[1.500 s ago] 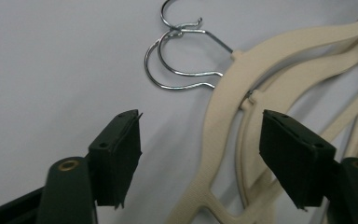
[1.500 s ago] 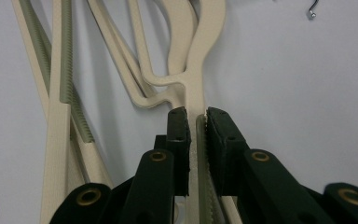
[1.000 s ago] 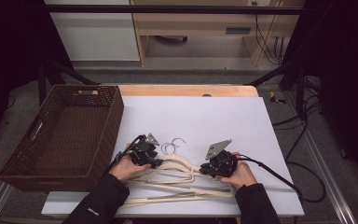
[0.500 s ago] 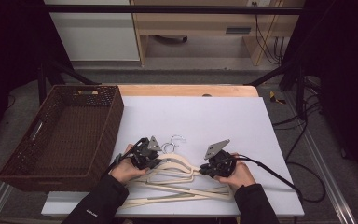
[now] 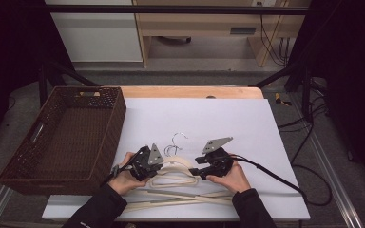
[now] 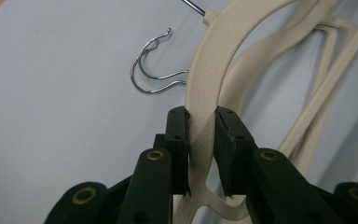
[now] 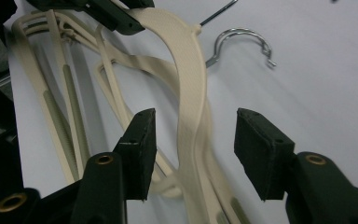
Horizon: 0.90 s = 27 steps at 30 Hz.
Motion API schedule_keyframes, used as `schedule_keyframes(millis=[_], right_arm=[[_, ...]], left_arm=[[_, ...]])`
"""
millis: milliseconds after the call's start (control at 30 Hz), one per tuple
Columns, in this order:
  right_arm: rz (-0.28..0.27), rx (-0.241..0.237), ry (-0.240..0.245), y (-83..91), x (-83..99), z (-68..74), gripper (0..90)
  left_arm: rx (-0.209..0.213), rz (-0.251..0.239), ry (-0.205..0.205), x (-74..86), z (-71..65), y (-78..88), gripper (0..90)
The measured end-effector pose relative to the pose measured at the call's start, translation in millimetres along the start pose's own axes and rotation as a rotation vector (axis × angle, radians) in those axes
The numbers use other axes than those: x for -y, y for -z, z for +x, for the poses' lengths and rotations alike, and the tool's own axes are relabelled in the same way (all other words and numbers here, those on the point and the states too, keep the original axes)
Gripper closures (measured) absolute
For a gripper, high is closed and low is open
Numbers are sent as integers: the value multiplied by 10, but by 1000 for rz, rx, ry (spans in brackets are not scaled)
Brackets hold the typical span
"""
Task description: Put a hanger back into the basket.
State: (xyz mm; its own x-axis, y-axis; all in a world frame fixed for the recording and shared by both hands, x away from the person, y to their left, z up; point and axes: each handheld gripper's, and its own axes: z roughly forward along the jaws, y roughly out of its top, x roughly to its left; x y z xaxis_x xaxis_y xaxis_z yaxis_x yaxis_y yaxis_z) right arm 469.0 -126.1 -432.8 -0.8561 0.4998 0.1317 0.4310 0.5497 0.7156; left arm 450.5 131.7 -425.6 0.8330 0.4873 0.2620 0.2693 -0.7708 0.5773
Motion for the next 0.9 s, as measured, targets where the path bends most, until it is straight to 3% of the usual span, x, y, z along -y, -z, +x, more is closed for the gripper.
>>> schedule_keyframes(millis=[200, 233, 300, 433, 533, 733, 900], right_arm=[[50, -43, -31, -204, -55, 46, 653], [50, -63, -23, -220, -57, 39, 721], [42, -80, -36, -223, -60, 46, 761], [30, -113, -41, -147, -79, 65, 776], [23, -131, -24, -71, -89, 88, 787], [-9, -165, -1, 105, -108, 171, 816], [-55, -212, 19, 239, -142, 234, 862]], left_arm=[[-8, -19, -21, 4, -130, 104, 757], [-4, -20, -23, 12, -138, 113, 758], [11, -27, -14, 33, -140, 131, 757], [22, -47, -9, 40, -142, 183, 754], [56, -76, 5, 37, -122, 282, 744], [142, -167, 84, 21, -62, 418, 587], [164, -193, 102, 4, -20, 416, 528]])
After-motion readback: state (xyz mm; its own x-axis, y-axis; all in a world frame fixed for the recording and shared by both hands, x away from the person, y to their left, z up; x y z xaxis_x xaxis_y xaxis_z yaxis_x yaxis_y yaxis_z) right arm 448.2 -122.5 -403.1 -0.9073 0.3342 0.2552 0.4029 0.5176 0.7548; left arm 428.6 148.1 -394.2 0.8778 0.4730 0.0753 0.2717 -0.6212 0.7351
